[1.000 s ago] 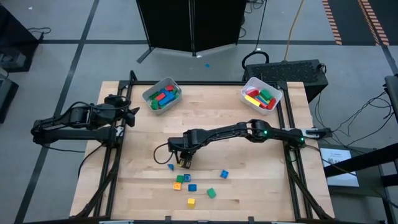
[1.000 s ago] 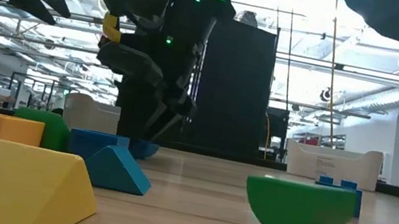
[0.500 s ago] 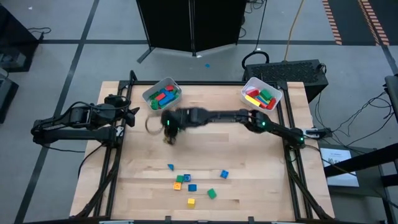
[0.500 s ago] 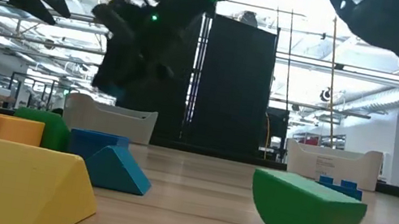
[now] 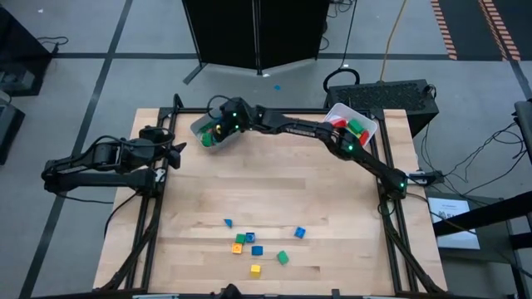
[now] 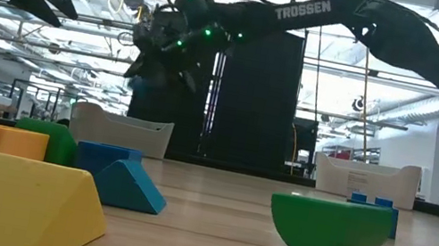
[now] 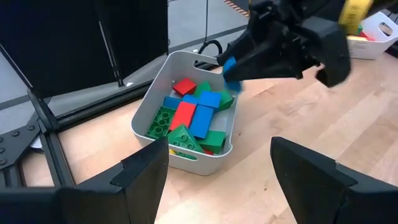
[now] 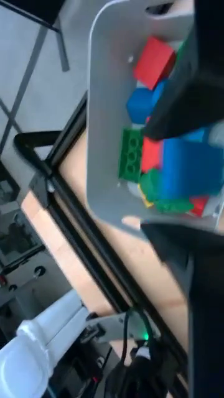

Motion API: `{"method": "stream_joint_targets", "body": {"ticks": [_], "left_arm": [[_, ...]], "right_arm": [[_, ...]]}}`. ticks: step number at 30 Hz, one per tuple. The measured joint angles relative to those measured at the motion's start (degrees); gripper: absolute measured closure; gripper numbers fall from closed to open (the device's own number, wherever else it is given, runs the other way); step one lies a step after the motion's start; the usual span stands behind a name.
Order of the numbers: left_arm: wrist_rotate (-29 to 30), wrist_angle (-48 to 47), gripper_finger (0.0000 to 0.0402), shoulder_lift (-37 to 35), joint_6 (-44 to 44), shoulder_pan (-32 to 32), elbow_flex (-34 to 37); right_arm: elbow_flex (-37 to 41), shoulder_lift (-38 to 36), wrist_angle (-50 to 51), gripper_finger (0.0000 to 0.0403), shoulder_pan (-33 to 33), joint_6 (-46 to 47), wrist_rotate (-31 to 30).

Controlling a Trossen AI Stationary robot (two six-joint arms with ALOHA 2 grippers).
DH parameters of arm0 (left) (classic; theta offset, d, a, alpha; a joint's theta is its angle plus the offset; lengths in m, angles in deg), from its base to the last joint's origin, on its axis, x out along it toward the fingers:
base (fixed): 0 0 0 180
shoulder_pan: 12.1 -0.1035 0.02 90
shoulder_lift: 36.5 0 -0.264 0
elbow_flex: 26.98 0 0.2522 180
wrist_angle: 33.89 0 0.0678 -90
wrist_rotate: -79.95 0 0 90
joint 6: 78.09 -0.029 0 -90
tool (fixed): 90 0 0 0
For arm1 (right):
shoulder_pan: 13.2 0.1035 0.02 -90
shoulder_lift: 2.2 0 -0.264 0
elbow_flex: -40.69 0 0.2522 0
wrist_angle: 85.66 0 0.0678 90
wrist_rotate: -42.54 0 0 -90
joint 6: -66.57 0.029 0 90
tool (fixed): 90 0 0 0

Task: Sort blocks by size
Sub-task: Put the triangular blue block into the gray bin

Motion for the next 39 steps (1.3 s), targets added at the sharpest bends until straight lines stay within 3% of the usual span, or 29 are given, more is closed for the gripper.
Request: {"method": "stream_joint_targets", "body": {"ticks": [3,5,8,12,15,18,21,27,39], "left_arm": [[0.0,0.0,0.0120,0.0,0.0,0.0,0.0],[0.0,0.0,0.0120,0.0,0.0,0.0,0.0],[0.0,0.0,0.0120,0.0,0.0,0.0,0.0],[0.0,0.0,0.0120,0.0,0.2,0.0,0.0],[0.0,0.0,0.0120,0.0,0.2,0.0,0.0],[0.0,0.0,0.0120,0.0,0.2,0.0,0.0],[0.0,0.0,0.0120,0.0,0.2,0.0,0.0],[-0.1,-0.1,0.0120,0.0,0.1,0.0,0.0],[-0.5,-0.1,0.0120,0.0,0.0,0.0,0.0]], "right_arm": [[0.0,0.0,1.2,0.0106,-0.5,1.0,1.2],[0.0,0.0,0.9,0.0076,-0.6,1.8,1.3],[0.0,-0.5,0.1,0.0069,-0.6,2.5,5.3],[0.0,-1.9,1.0,0.0089,0.8,3.2,21.7],[-0.2,-2.4,8.0,0.0105,6.1,1.3,27.1],[0.0,-1.5,16.6,0.0110,12.3,-4.9,24.0],[0.1,-0.3,21.6,0.0113,17.9,-11.6,14.4],[0.0,2.3,23.0,0.0113,25.1,-13.9,3.2],[0.4,4.6,21.6,0.0113,27.3,-6.1,-0.3]]}}
